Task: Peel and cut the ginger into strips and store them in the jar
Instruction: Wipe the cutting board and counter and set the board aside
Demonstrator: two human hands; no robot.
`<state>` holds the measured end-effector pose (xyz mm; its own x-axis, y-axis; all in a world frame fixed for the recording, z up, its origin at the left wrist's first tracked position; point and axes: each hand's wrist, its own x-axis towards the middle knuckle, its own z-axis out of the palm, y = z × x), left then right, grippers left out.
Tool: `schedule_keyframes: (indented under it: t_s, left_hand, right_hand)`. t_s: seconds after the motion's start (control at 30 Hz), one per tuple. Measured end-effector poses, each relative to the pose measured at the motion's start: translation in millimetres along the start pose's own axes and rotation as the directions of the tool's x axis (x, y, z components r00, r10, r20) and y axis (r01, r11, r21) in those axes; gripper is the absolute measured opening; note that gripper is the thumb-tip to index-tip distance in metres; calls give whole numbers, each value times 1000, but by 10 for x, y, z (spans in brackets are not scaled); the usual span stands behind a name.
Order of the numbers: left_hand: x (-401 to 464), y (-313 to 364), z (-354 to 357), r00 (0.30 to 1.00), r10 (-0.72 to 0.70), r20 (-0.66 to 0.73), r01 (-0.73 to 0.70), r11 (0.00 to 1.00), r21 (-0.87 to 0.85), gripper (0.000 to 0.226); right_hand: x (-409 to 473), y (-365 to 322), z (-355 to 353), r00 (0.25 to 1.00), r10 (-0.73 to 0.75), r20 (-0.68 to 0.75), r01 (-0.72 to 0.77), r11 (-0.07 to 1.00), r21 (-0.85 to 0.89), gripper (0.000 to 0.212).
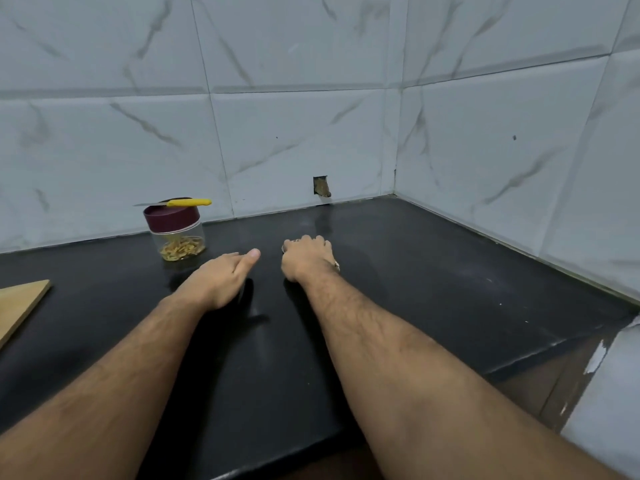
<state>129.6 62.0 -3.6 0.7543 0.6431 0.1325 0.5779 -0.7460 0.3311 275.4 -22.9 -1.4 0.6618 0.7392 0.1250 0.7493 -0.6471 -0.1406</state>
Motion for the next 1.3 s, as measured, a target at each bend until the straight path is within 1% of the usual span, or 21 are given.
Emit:
schedule_keyframes:
  t_s: [0.13,0.27,0.37,0.53,0.63,0.7,0.77,0.83,1.0,1.1,1.3]
  left_hand:
    - [199,153,73,999,19,27,-20,999,33,69]
    - [300,347,141,998,50,49,-52,998,40,71]
    - [250,451,203,994,75,83,-80,995,58,76]
    - [-95,640,281,986,87,143,-91,996,24,81]
    - [-349,753,254,976,103,190,-125,986,112,79]
    - [-493,792,218,981,110,161,-133,981,139,77]
    - [-589,806,190,986,118,120,-132,984,122,76]
    - [-660,819,164,986,122,111,-133,987,93,74]
    - [-827,950,174,980,178,92,-184,981,60,72]
    - [-932,1053,238,972,202,119,-209,976,55,69]
    - [-1128,1154,304,963,231,140,-237,971,24,63]
  right_hand:
    - [349,184,6,995,84,47,-84,996,14,45]
    - [446,381,4,989,141,33,-141,990,12,46]
    - [304,555,-34,982,187,32,-188,982,22,47]
    - [-188,867,-89,967,255,11,-255,967,24,50]
    - [-506,912,-138,974,223,33,-224,974,31,52]
    - [-698,888,-159,983,181,41,-182,983,30,51]
    - [-881,856,-158,989,144,35,-145,989,26,49]
    - [-1032,835,-158,993,110,33,-111,994,16,48]
    - [-1383,893,-204,995,100,19,-100,995,-1,48]
    - [-1631,969,-244,994,107,8,-108,994,18,46]
    - [-2174,1158,-376,990,121,-68,-116,991,67,41]
